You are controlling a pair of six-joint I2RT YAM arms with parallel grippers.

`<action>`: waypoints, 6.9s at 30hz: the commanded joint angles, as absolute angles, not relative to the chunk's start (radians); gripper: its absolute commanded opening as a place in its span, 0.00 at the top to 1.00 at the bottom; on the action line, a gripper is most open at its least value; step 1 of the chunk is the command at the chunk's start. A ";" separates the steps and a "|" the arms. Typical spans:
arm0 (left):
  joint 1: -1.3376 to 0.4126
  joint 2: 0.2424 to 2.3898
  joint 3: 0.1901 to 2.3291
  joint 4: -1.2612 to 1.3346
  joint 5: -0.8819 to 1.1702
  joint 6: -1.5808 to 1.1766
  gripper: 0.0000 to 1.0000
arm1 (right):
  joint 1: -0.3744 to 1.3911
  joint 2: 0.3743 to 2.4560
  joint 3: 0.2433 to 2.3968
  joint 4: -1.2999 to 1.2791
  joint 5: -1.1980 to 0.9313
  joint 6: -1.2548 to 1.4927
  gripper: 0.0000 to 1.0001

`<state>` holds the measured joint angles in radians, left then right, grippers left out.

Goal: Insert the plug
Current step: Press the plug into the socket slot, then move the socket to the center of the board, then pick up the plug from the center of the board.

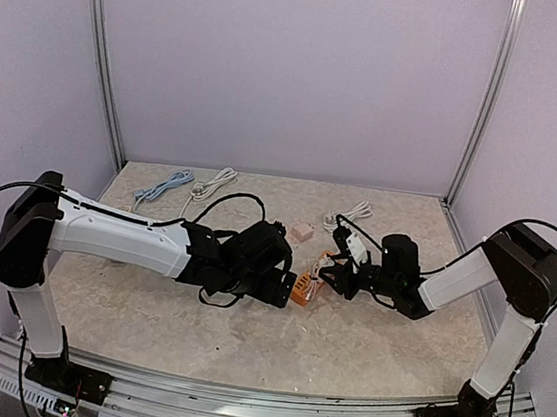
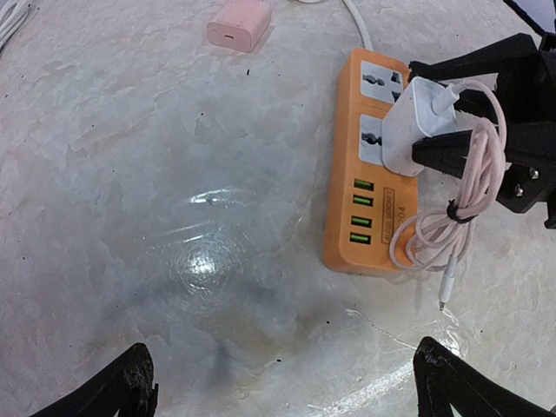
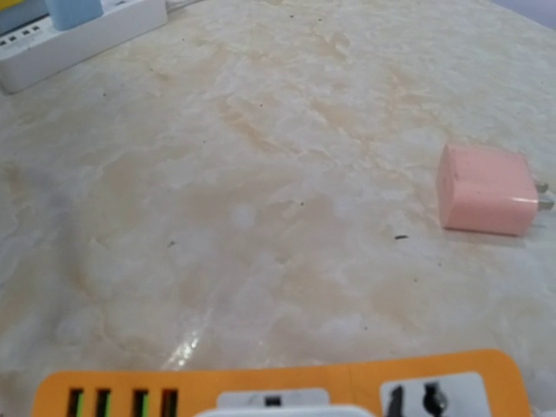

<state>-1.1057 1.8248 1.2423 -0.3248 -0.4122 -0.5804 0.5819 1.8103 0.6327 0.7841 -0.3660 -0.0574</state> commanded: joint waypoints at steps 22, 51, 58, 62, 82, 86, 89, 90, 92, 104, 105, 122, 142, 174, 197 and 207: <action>-1.098 1.773 1.204 -0.299 -0.401 -0.613 0.01 | 0.609 1.805 0.666 0.471 -0.284 -0.095 0.79; -1.075 1.799 1.219 -0.266 -0.382 -0.572 0.01 | 0.610 1.626 0.718 0.289 -0.264 -0.135 0.12; -1.046 1.863 1.274 -0.185 -0.346 -0.483 0.01 | 0.609 1.467 0.709 0.118 -0.195 -0.097 0.00; -1.044 1.894 1.294 -0.114 -0.274 -0.437 0.01 | 0.608 1.320 0.646 0.067 -0.142 -0.047 0.00; -1.068 2.201 1.572 -0.286 -0.315 -0.409 0.01 | 0.575 1.030 0.600 -0.026 0.035 -0.049 0.00; -1.058 2.215 1.557 -0.258 -0.293 -0.411 0.01 | 0.573 1.031 0.600 -0.019 0.030 -0.045 0.00; -1.058 2.236 1.562 -0.252 -0.289 -0.400 0.02 | 0.573 1.034 0.598 -0.012 0.032 -0.044 0.00; -1.058 2.244 1.563 -0.251 -0.285 -0.397 0.04 | 0.574 1.037 0.600 -0.008 0.036 -0.044 0.00; -1.058 2.254 1.558 -0.238 -0.277 -0.391 0.06 | 0.573 1.049 0.607 -0.005 0.054 -0.046 0.00; -1.047 2.228 1.460 -0.191 -0.245 -0.395 0.41 | 0.504 1.273 0.807 0.046 0.144 0.029 0.00; -1.048 2.222 1.449 -0.189 -0.245 -0.397 0.43 | 0.499 1.319 0.848 0.037 0.132 0.021 0.00; -1.056 2.035 1.213 -0.194 -0.281 -0.459 0.60 | 0.511 2.049 1.462 -0.040 -0.301 -0.202 0.10; -1.069 1.956 1.152 -0.216 -0.309 -0.490 0.32 | 0.581 2.362 1.819 -0.287 -0.171 -0.222 0.14; -1.078 1.731 1.094 -0.179 -0.362 -0.526 0.01 | 0.599 2.370 1.904 -0.383 -0.246 -0.214 0.72; -1.118 1.555 0.903 0.368 -0.258 0.235 0.01 | 0.570 1.678 1.414 -0.279 -0.459 -0.116 0.73; -1.080 1.483 0.741 0.591 0.105 0.731 0.01 | 0.572 1.272 1.071 -0.264 -0.584 -0.007 0.73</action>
<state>-1.1000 1.5032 0.7349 0.5110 -0.0727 0.5083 0.5774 1.3777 1.1591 -0.2623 -0.5053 -0.0631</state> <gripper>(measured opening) 0.990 0.382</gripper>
